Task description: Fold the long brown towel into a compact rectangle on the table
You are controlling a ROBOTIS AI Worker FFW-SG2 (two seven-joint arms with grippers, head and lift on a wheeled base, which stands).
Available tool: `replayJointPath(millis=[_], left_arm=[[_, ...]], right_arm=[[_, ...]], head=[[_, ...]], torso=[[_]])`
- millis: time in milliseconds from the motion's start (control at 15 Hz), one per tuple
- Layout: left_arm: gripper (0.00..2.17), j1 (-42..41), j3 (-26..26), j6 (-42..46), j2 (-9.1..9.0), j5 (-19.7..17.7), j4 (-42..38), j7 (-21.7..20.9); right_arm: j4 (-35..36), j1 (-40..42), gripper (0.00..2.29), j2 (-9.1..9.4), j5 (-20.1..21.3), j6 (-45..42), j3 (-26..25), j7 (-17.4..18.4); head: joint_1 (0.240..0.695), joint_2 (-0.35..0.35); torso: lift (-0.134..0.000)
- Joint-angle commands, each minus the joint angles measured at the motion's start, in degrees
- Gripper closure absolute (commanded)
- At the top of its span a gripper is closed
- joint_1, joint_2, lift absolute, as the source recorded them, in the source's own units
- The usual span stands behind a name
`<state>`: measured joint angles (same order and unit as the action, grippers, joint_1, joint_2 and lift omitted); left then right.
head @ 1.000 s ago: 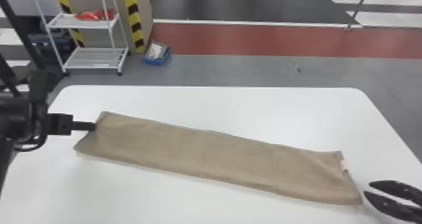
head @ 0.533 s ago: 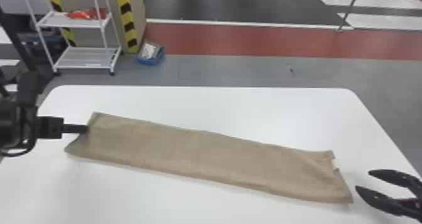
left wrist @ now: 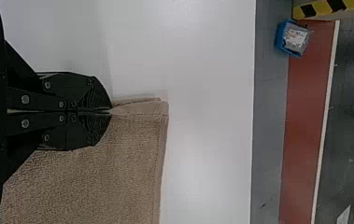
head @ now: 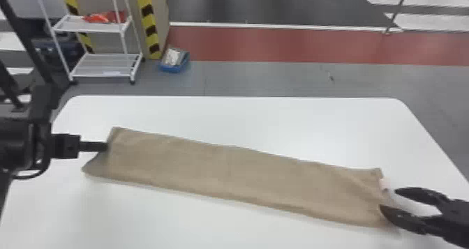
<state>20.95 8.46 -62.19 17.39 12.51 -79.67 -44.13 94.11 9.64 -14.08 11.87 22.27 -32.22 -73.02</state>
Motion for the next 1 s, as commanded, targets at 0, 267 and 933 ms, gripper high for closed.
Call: replayJointPath(millis=[0,267,933], left_arm=[[1.67,-1.61,0.42,0.0,0.01,-0.56,-2.24,0.01],[0.1,-4.07,1.03,-0.18,0.18,-0.47,-5.93,-0.52],[0.1,-6.18,5.16,-3.34,-0.34,-4.51,-9.62,-0.08]], right_arm=[[-0.77,-0.85,0.29,0.2,0.35,1.07,0.67,-0.01],[-1.12,-1.47,0.29,0.28,0.26,2.3,0.58,0.34],[-0.24,-0.85,0.29,0.2,-1.94,2.83,-4.25,-0.1]], head=[[0.695,-0.031],[0.695,-0.027],[0.695,-0.053]], torso=[[-0.124],[-0.124],[-0.124]])
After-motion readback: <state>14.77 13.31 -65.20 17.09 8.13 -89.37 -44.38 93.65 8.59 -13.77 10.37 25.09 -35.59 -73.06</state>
